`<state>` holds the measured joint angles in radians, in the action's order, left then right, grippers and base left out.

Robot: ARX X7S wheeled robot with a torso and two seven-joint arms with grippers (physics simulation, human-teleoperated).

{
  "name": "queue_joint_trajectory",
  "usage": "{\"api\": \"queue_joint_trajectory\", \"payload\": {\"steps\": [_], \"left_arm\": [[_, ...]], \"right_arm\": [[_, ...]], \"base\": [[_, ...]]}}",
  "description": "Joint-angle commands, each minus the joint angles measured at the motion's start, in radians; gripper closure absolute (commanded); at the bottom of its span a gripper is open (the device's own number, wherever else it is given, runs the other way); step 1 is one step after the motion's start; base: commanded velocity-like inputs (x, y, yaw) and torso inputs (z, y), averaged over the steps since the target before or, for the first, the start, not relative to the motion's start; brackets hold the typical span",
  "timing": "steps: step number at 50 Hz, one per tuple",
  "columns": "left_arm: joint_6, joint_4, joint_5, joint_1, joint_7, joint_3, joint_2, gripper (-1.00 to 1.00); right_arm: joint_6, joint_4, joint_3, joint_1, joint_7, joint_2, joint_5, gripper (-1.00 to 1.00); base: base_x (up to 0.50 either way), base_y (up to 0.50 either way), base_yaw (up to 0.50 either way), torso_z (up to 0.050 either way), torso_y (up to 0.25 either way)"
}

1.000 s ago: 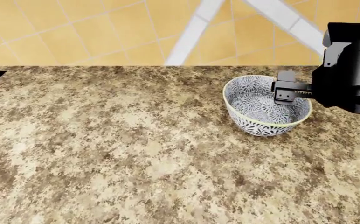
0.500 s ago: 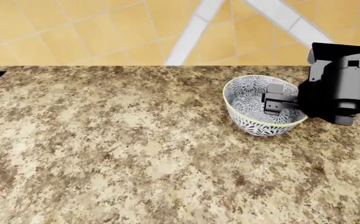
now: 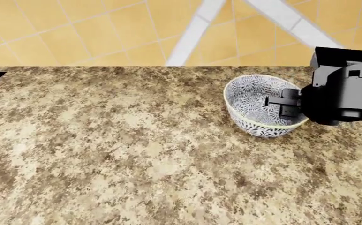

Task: Place the two vegetables and bowl onto the tray for setting up a vegetable dip station.

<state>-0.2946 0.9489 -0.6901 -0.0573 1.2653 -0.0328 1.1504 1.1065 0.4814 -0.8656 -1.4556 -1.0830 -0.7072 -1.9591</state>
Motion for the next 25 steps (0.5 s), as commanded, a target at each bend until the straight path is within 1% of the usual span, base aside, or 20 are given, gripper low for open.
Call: {"api": "queue_joint_trajectory", "payload": {"steps": [1,6,9,12,13,14,15,16,17,24,25], "left_arm": [[0.011,-0.001,-0.002,-0.015,-0.006,-0.01,-0.007,-1.0],[0.007,0.001,-0.003,-0.003,-0.004,0.002,-0.005,-1.0],[0.003,0.0,-0.001,0.001,-0.007,0.005,-0.006,-1.0],[0.004,0.0,-0.002,0.002,-0.006,0.007,-0.007,-1.0],[0.006,0.0,-0.001,-0.002,-0.008,0.003,-0.008,-1.0],[0.008,-0.001,-0.001,-0.006,-0.009,-0.001,-0.011,-1.0],[0.008,-0.003,0.0,-0.008,-0.011,-0.003,-0.012,-1.0],[0.012,0.0,-0.001,-0.011,-0.01,-0.004,-0.011,-1.0],[0.013,0.001,-0.002,-0.012,-0.009,-0.004,-0.011,-1.0],[0.003,0.004,-0.001,0.012,-0.007,0.018,-0.007,-1.0],[0.002,0.004,0.0,0.013,-0.007,0.018,-0.008,-1.0]], "right_arm": [[-0.008,-0.005,-0.033,0.032,0.063,-0.002,0.064,1.0],[-0.059,-0.03,-0.012,0.0,0.087,-0.006,0.112,1.0],[-0.151,-0.091,0.048,-0.009,0.069,-0.027,0.118,1.0],[-0.242,-0.134,0.109,0.012,0.096,-0.038,0.11,1.0],[-0.257,-0.174,0.1,0.004,0.132,-0.047,0.171,1.0],[-0.239,-0.164,0.099,-0.002,0.105,-0.042,0.142,1.0],[-0.295,-0.186,0.128,0.016,0.094,-0.042,0.144,1.0],[-0.25,-0.21,0.093,-0.019,0.133,-0.04,0.193,1.0],[-0.277,-0.241,0.088,-0.023,0.149,-0.042,0.248,1.0],[-0.372,-0.306,0.113,-0.012,0.233,-0.048,0.333,1.0],[-0.418,-0.349,0.114,-0.001,0.279,-0.061,0.394,1.0]], "base": [[0.0,0.0,0.0,0.0,0.0],[0.0,0.0,0.0,0.0,0.0],[0.0,0.0,0.0,0.0,0.0],[0.0,0.0,0.0,0.0,0.0],[0.0,0.0,0.0,0.0,0.0],[0.0,0.0,0.0,0.0,0.0],[0.0,0.0,0.0,0.0,0.0],[0.0,0.0,0.0,0.0,0.0],[0.0,0.0,0.0,0.0,0.0],[0.0,0.0,0.0,0.0,0.0],[0.0,0.0,0.0,0.0,0.0]]}}
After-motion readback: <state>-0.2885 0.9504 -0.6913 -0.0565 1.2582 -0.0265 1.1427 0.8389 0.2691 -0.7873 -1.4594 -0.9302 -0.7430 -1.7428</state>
